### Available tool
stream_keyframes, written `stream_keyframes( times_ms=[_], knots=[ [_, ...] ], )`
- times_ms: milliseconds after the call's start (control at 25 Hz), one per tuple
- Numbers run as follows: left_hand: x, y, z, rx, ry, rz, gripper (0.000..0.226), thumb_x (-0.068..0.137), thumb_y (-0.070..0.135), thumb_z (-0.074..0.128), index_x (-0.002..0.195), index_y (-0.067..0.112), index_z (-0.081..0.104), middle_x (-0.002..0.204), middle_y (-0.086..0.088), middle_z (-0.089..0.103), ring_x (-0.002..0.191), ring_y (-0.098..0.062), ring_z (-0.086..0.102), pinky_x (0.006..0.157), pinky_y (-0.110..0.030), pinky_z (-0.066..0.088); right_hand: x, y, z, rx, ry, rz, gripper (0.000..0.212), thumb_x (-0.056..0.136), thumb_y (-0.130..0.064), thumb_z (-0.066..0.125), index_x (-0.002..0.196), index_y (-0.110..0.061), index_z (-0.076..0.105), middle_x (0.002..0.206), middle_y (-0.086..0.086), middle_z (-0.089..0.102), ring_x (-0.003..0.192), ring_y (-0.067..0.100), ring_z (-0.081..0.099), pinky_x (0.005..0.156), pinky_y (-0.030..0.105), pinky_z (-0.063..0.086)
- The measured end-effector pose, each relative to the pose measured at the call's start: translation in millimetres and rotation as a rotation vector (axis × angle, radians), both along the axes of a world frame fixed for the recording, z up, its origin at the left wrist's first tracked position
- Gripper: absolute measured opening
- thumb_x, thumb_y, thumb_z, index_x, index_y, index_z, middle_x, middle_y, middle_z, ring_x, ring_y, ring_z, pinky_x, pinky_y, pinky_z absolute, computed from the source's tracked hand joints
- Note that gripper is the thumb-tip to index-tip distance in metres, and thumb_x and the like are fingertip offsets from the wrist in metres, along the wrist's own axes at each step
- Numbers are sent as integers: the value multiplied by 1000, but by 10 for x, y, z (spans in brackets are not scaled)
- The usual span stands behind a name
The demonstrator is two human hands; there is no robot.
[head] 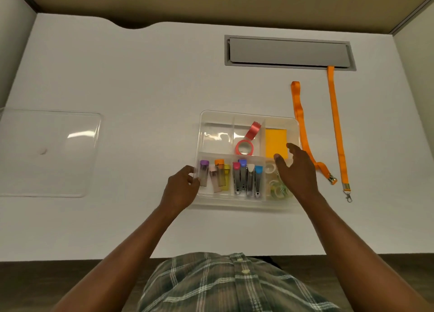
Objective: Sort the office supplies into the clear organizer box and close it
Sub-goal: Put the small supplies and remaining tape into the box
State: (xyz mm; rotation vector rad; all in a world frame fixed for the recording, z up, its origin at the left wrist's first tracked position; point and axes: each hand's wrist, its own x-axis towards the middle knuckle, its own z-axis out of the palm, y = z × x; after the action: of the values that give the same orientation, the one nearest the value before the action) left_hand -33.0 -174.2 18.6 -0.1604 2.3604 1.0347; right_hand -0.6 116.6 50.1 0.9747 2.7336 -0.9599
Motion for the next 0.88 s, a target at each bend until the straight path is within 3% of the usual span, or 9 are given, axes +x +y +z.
stream_keyframes(
  times_ms=[320, 520, 600, 720, 800, 880],
  knots=[
    [67, -282, 15, -45, 86, 52, 25, 97, 16, 53, 121, 13, 58, 76, 5, 62, 64, -22, 68, 68, -39, 60, -100, -316, -11, -64, -35, 129, 54, 94, -42, 61, 141, -18, 48, 142, 7, 55, 127, 25, 54, 101, 36, 45],
    [40, -669, 35, -77, 63, 166, 24, 96, 15, 54, 119, 11, 60, 80, 1, 65, 66, -23, 68, 68, -34, 58, -159, -634, -22, -93, -29, 273, 54, 94, -40, 62, 142, -19, 48, 143, 4, 53, 129, 22, 53, 102, 32, 43],
    [37, -789, 69, -119, 60, 213, 31, 94, 17, 58, 124, 9, 58, 94, -7, 68, 78, -24, 67, 75, -36, 56, -174, -730, -13, -123, -7, 315, 53, 94, -39, 62, 142, -20, 49, 143, 4, 53, 129, 22, 52, 102, 32, 43],
    [-1, -805, 150, -349, 390, 181, 49, 88, 25, 68, 131, 7, 53, 119, -18, 60, 106, -32, 58, 87, -43, 49, -151, -778, -3, -85, 115, 345, 47, 93, -36, 64, 136, -18, 54, 138, 4, 57, 126, 22, 53, 101, 29, 42],
    [-158, -591, 254, -300, 635, 107, 46, 87, 28, 70, 125, 7, 58, 116, -17, 61, 106, -32, 57, 87, -42, 47, -122, -743, -11, -11, 183, 316, 48, 92, -36, 65, 135, -17, 55, 137, 5, 57, 126, 22, 52, 99, 25, 38],
    [-402, -247, 268, -168, 670, -16, 40, 87, 31, 69, 120, 9, 63, 112, -13, 64, 102, -29, 59, 86, -39, 46, -74, -686, -24, 35, 189, 269, 53, 92, -38, 66, 138, -16, 52, 141, 7, 53, 130, 24, 48, 102, 27, 37]
  ],
)
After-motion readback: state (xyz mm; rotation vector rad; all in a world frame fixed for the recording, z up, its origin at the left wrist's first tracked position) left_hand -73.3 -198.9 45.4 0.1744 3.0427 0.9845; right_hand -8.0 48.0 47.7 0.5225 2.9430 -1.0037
